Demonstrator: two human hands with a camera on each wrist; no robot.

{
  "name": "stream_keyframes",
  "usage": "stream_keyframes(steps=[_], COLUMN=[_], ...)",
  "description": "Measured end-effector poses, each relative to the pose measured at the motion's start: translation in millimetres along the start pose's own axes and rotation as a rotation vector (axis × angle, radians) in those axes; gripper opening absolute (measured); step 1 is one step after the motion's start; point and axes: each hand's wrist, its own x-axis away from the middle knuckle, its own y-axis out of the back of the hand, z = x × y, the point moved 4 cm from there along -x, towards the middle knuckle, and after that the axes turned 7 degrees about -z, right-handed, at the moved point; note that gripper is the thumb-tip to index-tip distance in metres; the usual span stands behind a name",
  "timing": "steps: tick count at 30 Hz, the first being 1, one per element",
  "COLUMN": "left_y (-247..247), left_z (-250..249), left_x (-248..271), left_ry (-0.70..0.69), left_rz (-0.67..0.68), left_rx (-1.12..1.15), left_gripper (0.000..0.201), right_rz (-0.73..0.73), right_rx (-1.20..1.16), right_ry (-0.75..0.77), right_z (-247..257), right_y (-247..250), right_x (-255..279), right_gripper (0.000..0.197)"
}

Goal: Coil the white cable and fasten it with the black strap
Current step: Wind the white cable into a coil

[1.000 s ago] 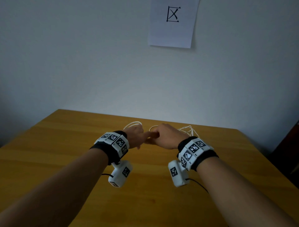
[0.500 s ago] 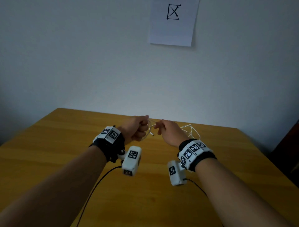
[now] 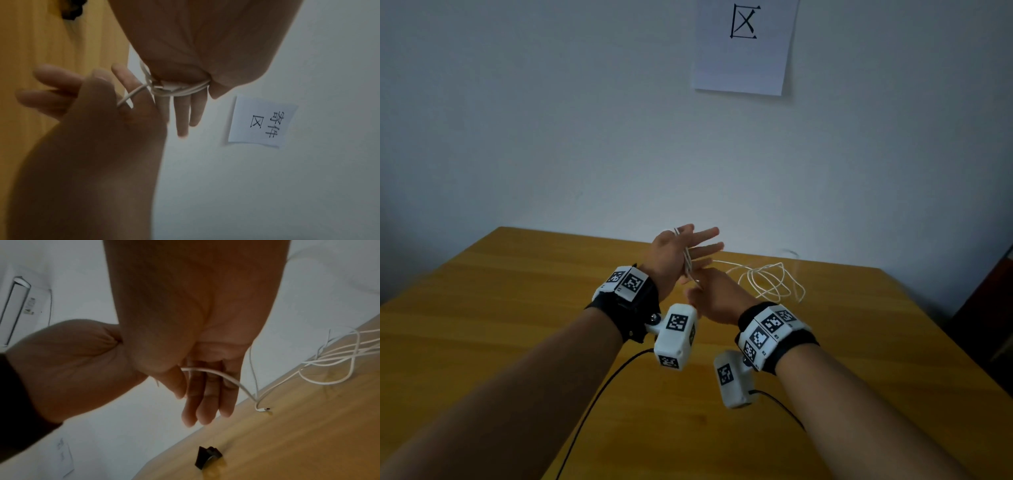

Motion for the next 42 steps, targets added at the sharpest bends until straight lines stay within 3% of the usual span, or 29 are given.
stream_keyframes(steps=[3,7,9,11,13,16,19,21,23,26,33,38,42], left_y=[4.1,8.5,14.2,22.2,24.7,22.5,17.4,17.8,21.9,23.9,10.6,-1.0,-10.4], left_z=[4.4,11.0,14.9,17.1,18.4,19.7,16.5,16.2,18.1,20.0,14.9,4.0,-6.2], left_x=[-3.8,-6.1,-5.3,-4.2,-1.0,1.8,5.1,6.4,3.6,0.3,5.1,2.2,1.8], left_ry=[-0.031,0.048,0.047,-0.015,-0.037,-0.028,-0.012,0.025,0.098,0.234,0.390,0.392,0.338], left_rz=[-0.099,-0.132,-0.089,-0.017,0.019,0.118,0.179,0.174,0.131,0.106,0.233,0.322,0.319], left_rx=[-0.142,-0.243,-0.489,-0.989,-1.268,-1.411,-1.488,-1.397,-1.211,-0.908,-0.195,0.194,0.353], left_gripper=[0.037,0.036,0.033,0.031,0.021,0.017,0.033,0.052,0.063,0.055,0.052,0.045,0.037], right_rz=[0.047,0.088,0.074,0.049,0.023,-0.023,-0.067,-0.101,-0.124,-0.124,-0.194,-0.165,-0.097], right_rx=[-0.020,0.006,0.068,0.103,0.105,0.114,0.139,0.131,0.135,0.108,-0.072,-0.179,-0.168], right_ry=[-0.047,-0.068,-0.053,-0.032,-0.033,0.001,-0.009,-0.026,-0.017,0.011,-0.031,-0.077,-0.085], right_z=[6.4,3.9,3.0,3.8,3.6,3.3,-3.3,-9.2,-12.4,-15.9,-18.9,-24.1,-33.8], right_y=[0.9,3.2,6.2,11.9,18.3,26.5,30.9,35.3,40.6,43.9,38.3,27.9,16.1], right_x=[3.4,4.2,3.6,4.0,3.2,1.2,-0.9,-2.1,-1.4,1.3,1.6,-0.9,-4.3], right_gripper=[0.023,0.023,0.026,0.023,0.015,0.011,0.025,0.039,0.040,0.032,0.045,0.055,0.058])
